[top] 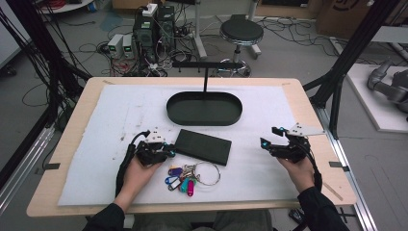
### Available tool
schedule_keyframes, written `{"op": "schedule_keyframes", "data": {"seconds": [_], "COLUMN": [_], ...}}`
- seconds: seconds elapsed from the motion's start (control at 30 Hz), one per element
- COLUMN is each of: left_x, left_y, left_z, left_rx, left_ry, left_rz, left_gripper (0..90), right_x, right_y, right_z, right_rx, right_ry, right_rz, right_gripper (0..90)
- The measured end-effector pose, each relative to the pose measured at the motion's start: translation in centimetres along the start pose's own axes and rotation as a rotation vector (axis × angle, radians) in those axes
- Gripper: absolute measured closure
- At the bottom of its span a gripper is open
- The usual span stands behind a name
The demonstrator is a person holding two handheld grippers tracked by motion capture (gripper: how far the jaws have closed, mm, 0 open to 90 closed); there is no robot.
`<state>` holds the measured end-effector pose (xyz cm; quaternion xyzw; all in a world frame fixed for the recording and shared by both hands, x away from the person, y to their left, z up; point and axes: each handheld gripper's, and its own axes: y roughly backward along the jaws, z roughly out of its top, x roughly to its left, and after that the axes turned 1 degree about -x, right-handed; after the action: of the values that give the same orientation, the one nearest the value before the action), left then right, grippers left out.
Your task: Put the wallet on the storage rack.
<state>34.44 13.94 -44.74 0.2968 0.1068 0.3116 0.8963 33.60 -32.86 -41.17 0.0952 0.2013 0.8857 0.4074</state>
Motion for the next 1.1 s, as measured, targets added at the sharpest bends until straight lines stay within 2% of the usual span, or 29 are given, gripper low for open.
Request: {"op": "schedule_keyframes", "data": {"seconds": [0.1, 0.13, 0.17, 0.2, 0.23, 0.27, 0.3, 0.33, 0.37, 0.4, 0.43, 0.47, 0.5, 0.53, 0.57, 0.6, 0.63, 0.7, 0.73, 0.8, 0.83, 0.9, 0.93, 0.97, 1.0, 1.1], "left_x": [0.1, 0.2, 0.2, 0.4, 0.4, 0.1, 0.1, -0.2, -0.2, -0.4, -0.4, -0.5, -0.4, -0.3, -0.3, -0.3, -0.2, 0.0, 0.2, 0.3, 0.3, 0.4, 0.3, 0.3, 0.4, 0.4], "left_y": [0.1, 0.3, 0.3, 0.6, 0.8, 0.8, 0.8, 0.4, 0.4, 0.1, 0.1, 0.0, 0.0, 0.0, 0.0, -0.1, -0.1, -0.1, -0.2, -0.3, -0.6, -0.7, -0.7, -0.7, -0.7, -0.7], "left_z": [0.0, 0.0, 0.0, -0.1, 0.0, 0.2, 0.2, 0.3, 0.3, 0.3, 0.3, 0.3, 0.3, 0.3, 0.3, 0.3, 0.3, 0.2, 0.1, 0.1, 0.0, 0.0, 0.0, 0.0, 0.0, -0.1], "left_rx": [-0.004, -0.012, -0.012, -0.041, -0.055, -0.045, -0.045, -0.028, -0.028, -0.020, -0.020, -0.024, -0.026, -0.032, -0.032, -0.028, -0.026, -0.028, -0.019, -0.009, -0.004, 0.007, 0.004, 0.005, 0.003, 0.004], "left_ry": [0.008, 0.025, 0.025, 0.026, 0.031, -0.003, -0.003, -0.020, -0.020, -0.031, -0.031, -0.033, -0.021, -0.001, -0.001, 0.008, 0.013, 0.023, 0.040, 0.048, 0.063, 0.062, 0.061, 0.059, 0.061, 0.062], "left_rz": [-0.004, -0.007, -0.007, -0.021, -0.017, 0.004, 0.004, 0.000, 0.000, -0.001, -0.001, -0.003, 0.002, 0.006, 0.006, 0.033, 0.033, 0.038, 0.039, 0.033, 0.030, 0.026, 0.026, 0.023, 0.020, 0.016], "left_gripper": [76.3, 79.0, 88.8, 90.0, 90.0, 90.0, 90.0, 89.9, 89.8, 89.6, 88.3, 83.4, 83.4, 75.2, 69.8, 69.8, 62.0, 60.4, 52.7, 52.0, 51.1, 50.1, 50.1, 50.2, 50.3, 50.4], "right_x": [0.7, 1.3, 1.3, 2.0, 2.0, 2.7, 2.7, 3.5, 3.5, 4.4, 4.4, 5.2, 5.2, 6.0, 6.0, 6.3, 6.6, 7.1, 7.7, 8.0, 8.3, 9.2, 9.2, 9.5, 9.9, 10.3], "right_y": [-0.5, -0.8, -0.8, -1.2, -1.2, -1.7, -1.7, -2.2, -2.2, -2.7, -2.7, -3.3, -3.3, -4.0, -4.0, -4.3, -4.7, -5.2, -5.6, -5.8, -6.0, -6.6, -6.6, -6.8, -7.1, -7.3], "right_z": [0.1, 0.0, 0.0, -0.1, -0.1, -0.1, -0.1, -0.1, -0.1, -0.1, -0.1, -0.1, -0.1, -0.2, -0.2, -0.2, -0.2, -0.3, -0.3, -0.4, -0.4, -0.6, -0.6, -0.7, -0.9, -1.0], "right_rx": [0.004, -0.006, -0.006, -0.002, -0.002, 0.008, 0.008, 0.022, 0.022, 0.042, 0.042, 0.058, 0.058, 0.075, 0.075, 0.082, 0.091, 0.107, 0.121, 0.126, 0.133, 0.158, 0.158, 0.169, 0.182, 0.178], "right_ry": [0.017, 0.038, 0.038, 0.046, 0.046, 0.071, 0.071, 0.107, 0.107, 0.140, 0.140, 0.170, 0.170, 0.193, 0.193, 0.204, 0.215, 0.229, 0.259, 0.272, 0.290, 0.342, 0.342, 0.362, 0.406, 0.432], "right_rz": [0.025, 0.046, 0.046, 0.089, 0.089, 0.121, 0.121, 0.146, 0.146, 0.165, 0.165, 0.190, 0.190, 0.207, 0.207, 0.214, 0.223, 0.240, 0.256, 0.258, 0.263, 0.273, 0.273, 0.269, 0.254, 0.226], "right_gripper": [30.1, 34.0, 34.0, 35.5, 35.5, 35.6, 35.6, 36.4, 36.4, 37.3, 37.3, 38.2, 38.2, 39.3, 39.3, 39.4, 39.4, 39.4, 39.4, 39.4, 39.3, 38.8, 38.8, 38.8, 38.5, 40.1]}}
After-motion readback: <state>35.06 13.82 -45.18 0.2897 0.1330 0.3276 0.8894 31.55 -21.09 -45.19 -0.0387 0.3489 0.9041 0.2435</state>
